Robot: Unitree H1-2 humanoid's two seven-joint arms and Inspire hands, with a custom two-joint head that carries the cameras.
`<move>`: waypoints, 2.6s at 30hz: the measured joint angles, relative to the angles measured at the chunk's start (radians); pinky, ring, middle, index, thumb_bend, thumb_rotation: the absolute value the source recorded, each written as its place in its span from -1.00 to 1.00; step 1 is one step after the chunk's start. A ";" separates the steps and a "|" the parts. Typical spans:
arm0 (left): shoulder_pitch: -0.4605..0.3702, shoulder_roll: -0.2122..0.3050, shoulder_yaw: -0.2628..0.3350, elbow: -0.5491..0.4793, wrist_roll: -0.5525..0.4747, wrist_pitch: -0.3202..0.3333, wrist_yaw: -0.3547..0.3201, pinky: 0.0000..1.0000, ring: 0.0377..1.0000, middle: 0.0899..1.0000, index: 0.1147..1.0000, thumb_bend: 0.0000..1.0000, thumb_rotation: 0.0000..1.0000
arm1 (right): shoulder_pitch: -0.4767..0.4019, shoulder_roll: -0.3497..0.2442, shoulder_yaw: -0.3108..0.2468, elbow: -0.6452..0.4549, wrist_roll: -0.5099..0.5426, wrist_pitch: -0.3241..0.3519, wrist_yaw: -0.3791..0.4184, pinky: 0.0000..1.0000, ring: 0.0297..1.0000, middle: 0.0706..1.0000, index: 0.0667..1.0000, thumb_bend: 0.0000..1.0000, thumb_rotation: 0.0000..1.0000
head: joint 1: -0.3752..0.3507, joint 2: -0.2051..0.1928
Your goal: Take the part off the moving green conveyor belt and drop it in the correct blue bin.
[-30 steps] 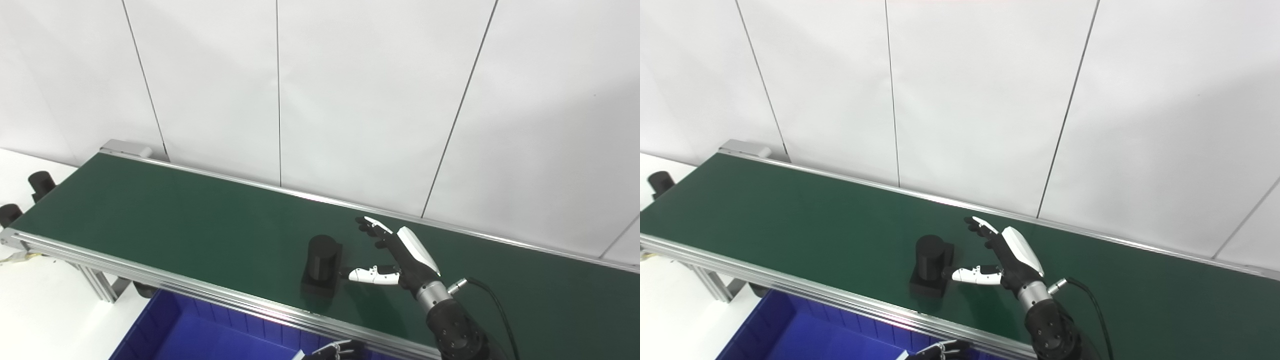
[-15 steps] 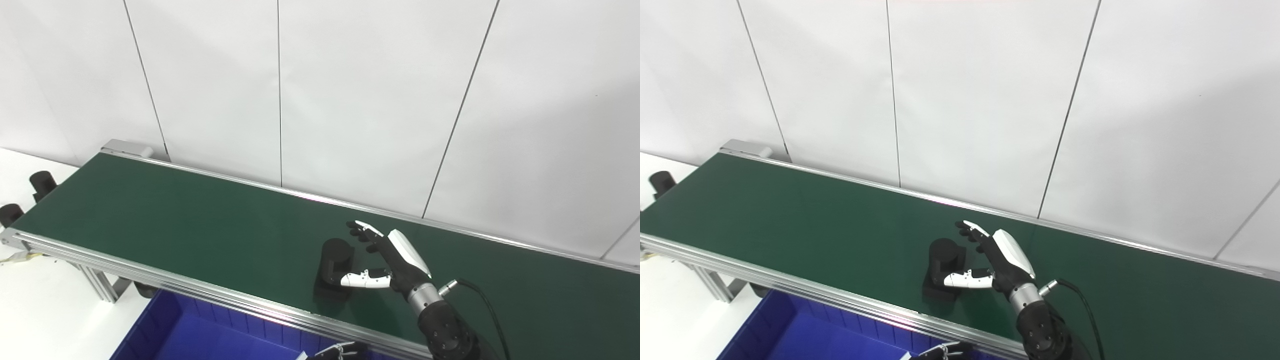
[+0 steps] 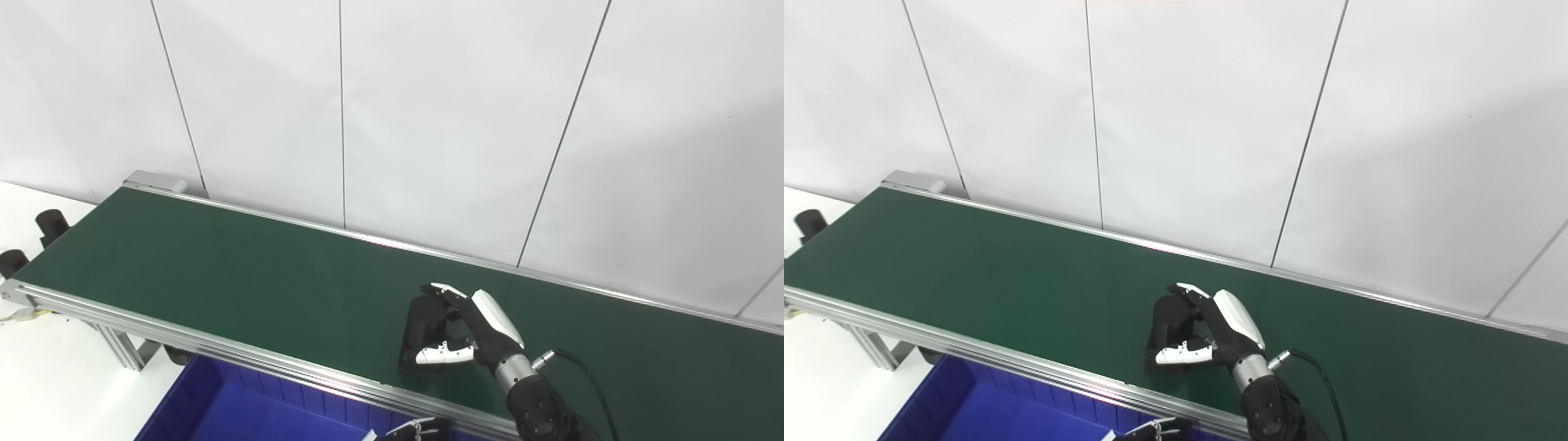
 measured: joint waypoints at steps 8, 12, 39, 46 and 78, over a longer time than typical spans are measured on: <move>0.002 0.009 0.001 -0.001 0.000 0.000 0.000 0.34 0.50 0.57 0.61 1.00 -0.51 | 0.013 0.002 -0.034 0.029 0.038 -0.056 -0.033 0.05 0.11 -0.01 0.26 0.19 -1.00 | -0.015 0.005; 0.002 0.014 0.002 -0.005 -0.001 0.000 0.000 0.36 0.51 0.59 0.63 1.00 -0.50 | 0.015 0.005 -0.046 0.036 0.040 -0.070 -0.046 -0.01 -0.16 -0.07 0.04 0.04 -1.00 | -0.018 0.006; 0.018 0.035 0.006 -0.035 -0.005 0.007 -0.004 0.32 0.50 0.58 0.63 1.00 -0.47 | 0.018 0.019 -0.064 0.042 0.056 -0.078 -0.077 0.01 -0.18 -0.09 0.00 0.02 -1.00 | -0.049 0.014; 0.017 0.036 0.007 -0.035 -0.005 0.007 -0.007 0.34 0.51 0.59 0.65 1.00 -0.47 | 0.041 0.022 -0.082 -0.009 0.060 -0.078 -0.077 -0.01 -0.19 -0.09 0.01 0.02 -1.00 | -0.060 0.014; 0.004 0.039 0.026 -0.012 -0.036 0.005 -0.032 0.37 0.52 0.59 0.67 1.00 -0.50 | 0.109 0.015 -0.208 -0.366 0.094 -0.073 -0.110 -0.27 -0.13 -0.07 -0.03 0.00 -1.00 | -0.123 0.015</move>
